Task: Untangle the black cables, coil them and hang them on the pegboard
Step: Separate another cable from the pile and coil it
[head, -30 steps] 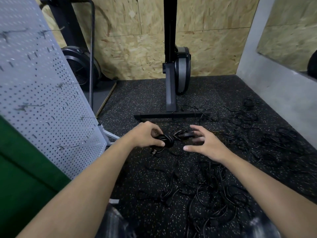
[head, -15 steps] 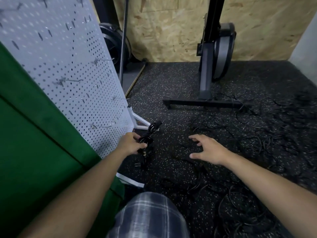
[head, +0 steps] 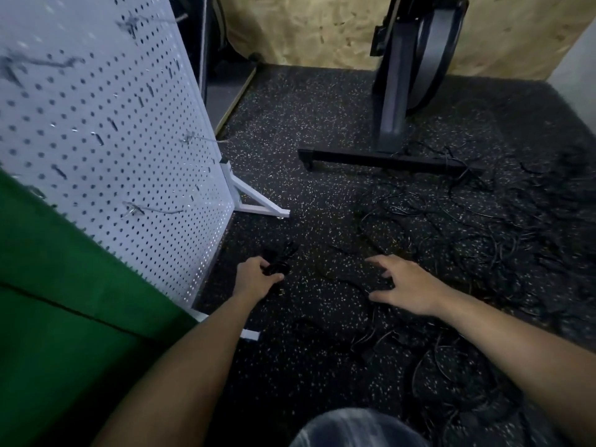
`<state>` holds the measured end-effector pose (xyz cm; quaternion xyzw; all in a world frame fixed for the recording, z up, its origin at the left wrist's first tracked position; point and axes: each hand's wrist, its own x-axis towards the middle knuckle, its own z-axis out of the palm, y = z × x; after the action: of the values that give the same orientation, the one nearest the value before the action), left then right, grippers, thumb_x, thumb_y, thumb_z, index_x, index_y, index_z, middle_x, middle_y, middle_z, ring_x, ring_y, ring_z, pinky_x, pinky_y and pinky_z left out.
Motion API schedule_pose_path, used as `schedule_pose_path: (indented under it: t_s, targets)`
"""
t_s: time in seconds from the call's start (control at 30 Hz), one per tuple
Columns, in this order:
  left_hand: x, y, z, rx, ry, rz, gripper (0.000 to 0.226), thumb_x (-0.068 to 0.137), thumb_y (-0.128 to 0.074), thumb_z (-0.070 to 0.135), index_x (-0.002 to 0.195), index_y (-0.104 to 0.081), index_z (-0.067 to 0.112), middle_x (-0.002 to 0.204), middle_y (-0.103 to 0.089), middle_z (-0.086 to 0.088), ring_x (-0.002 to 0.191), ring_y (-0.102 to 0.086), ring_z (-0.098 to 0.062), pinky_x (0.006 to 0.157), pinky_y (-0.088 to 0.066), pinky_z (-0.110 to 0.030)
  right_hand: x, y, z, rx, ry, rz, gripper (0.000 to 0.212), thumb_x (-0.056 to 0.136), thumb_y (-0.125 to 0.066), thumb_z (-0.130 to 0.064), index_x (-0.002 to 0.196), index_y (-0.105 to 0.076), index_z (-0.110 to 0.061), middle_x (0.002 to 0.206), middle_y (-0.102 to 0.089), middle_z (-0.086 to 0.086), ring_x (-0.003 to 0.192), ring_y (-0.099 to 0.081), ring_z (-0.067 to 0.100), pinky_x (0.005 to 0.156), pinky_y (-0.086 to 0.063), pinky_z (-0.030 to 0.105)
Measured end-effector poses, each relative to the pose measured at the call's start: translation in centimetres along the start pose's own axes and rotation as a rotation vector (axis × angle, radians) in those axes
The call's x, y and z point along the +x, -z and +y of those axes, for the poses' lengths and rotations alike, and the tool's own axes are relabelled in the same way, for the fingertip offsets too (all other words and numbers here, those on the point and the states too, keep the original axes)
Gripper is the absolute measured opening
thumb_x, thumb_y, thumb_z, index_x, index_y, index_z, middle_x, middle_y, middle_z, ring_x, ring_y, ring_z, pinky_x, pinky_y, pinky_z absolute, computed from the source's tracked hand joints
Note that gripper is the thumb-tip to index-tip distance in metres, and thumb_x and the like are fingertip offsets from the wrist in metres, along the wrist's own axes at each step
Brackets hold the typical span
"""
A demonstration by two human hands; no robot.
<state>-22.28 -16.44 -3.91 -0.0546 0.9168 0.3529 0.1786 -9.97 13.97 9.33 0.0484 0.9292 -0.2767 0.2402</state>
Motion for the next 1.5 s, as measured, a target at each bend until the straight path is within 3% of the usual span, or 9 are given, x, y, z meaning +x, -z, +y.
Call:
schedule_pose_path:
  t_s: [0.3,0.43,0.57,0.67,0.87,1.0,1.13,1.27,1.5]
  targets:
    - [0.3,-2.4,-1.8,0.427,-0.003,0.08,0.045,0.085,-0.084,0.04,0.115,-0.064,0.013,0.128,-0.049,-0.01,0.116,-0.054,-0.03,0.088,-0.053,-0.047,1.0,-0.8,3.4,-0.074,-0.074,-0.026,0.08,0.092,-0.078,-0.034,0.158,-0.036,-0.024,0.156,-0.042,0.003,0.141,-0.045,0.023,0.111,-0.038,0.03]
    - [-1.3,-3.8,-0.5,0.43,-0.366,0.116,0.042,0.089,-0.08,0.038,0.118,-0.055,0.019,0.121,-0.05,-0.001,0.108,-0.055,-0.021,0.077,-0.054,-0.037,0.6,-1.5,4.5,-0.067,-0.114,-0.022,0.078,0.092,-0.078,-0.034,0.158,-0.037,-0.025,0.155,-0.043,0.002,0.144,-0.043,0.025,0.116,-0.039,0.037]
    - [-5.2,-8.5,3.2,0.444,-0.544,-0.532,0.043,0.093,-0.071,0.054,0.126,-0.063,0.027,0.123,-0.057,0.006,0.112,-0.056,-0.014,0.096,-0.052,-0.036,-0.8,-2.3,5.3,-0.068,-0.149,-0.024,0.075,0.093,-0.077,-0.033,0.157,-0.038,-0.024,0.156,-0.041,0.002,0.143,-0.042,0.025,0.115,-0.038,0.035]
    - [-7.5,-12.3,4.4,0.539,-0.563,-0.73,0.064,0.091,-0.074,0.052,0.146,-0.051,0.029,0.142,-0.054,-0.002,0.131,-0.05,-0.022,0.109,-0.045,-0.046,-2.1,-2.6,6.5,-0.076,-0.184,-0.035,0.074,0.093,-0.077,-0.034,0.156,-0.039,-0.028,0.158,-0.039,0.003,0.144,-0.042,0.024,0.117,-0.039,0.039]
    - [-8.9,-14.3,4.7,0.456,-0.483,-0.625,0.051,0.096,-0.072,0.023,0.143,-0.055,0.028,0.129,-0.063,-0.008,0.117,-0.061,-0.026,0.097,-0.051,-0.038,-4.9,-1.8,8.3,-0.082,-0.228,-0.019,0.072,0.093,-0.077,-0.036,0.155,-0.04,-0.033,0.162,-0.035,0.006,0.147,-0.039,0.026,0.119,-0.039,0.043]
    - [-9.0,-12.9,6.7,0.324,-0.452,-0.619,0.048,0.096,-0.073,0.022,0.141,-0.058,0.03,0.125,-0.063,-0.008,0.114,-0.062,-0.023,0.088,-0.046,-0.028,-6.1,-0.7,8.1,-0.104,-0.221,0.02,0.069,0.093,-0.076,-0.036,0.154,-0.044,-0.028,0.153,-0.042,0.005,0.138,-0.047,0.025,0.112,-0.042,0.037]
    - [-9.6,-10.1,11.4,0.305,-0.548,-0.596,0.044,0.096,-0.075,0.023,0.137,-0.063,0.028,0.12,-0.064,-0.006,0.108,-0.06,-0.017,0.09,-0.046,-0.028,-7.5,0.8,7.1,-0.105,-0.18,0.069,0.067,0.093,-0.077,-0.035,0.152,-0.047,-0.026,0.146,-0.048,0.003,0.134,-0.049,0.024,0.112,-0.042,0.037]
    - [-10.4,-6.6,17.1,0.313,-0.633,-0.566,0.014,0.097,-0.073,0.028,0.111,-0.078,0.028,0.117,-0.072,0.004,0.11,-0.065,-0.015,0.102,-0.052,-0.037,-9.7,3.3,5.9,-0.087,-0.129,0.129,0.066,0.093,-0.076,-0.035,0.151,-0.047,-0.026,0.147,-0.047,0.001,0.135,-0.049,0.023,0.112,-0.043,0.039]
    - [-15.0,0.1,27.6,0.358,-0.801,-0.501,0.023,0.095,-0.075,0.029,0.118,-0.075,0.025,0.127,-0.07,0.004,0.121,-0.062,-0.016,0.11,-0.047,-0.037,-15.2,8.5,5.5,-0.014,-0.046,0.327,0.054,0.095,-0.075,-0.031,0.144,-0.053,-0.031,0.134,-0.053,-0.004,0.124,-0.055,0.018,0.101,-0.046,0.033]
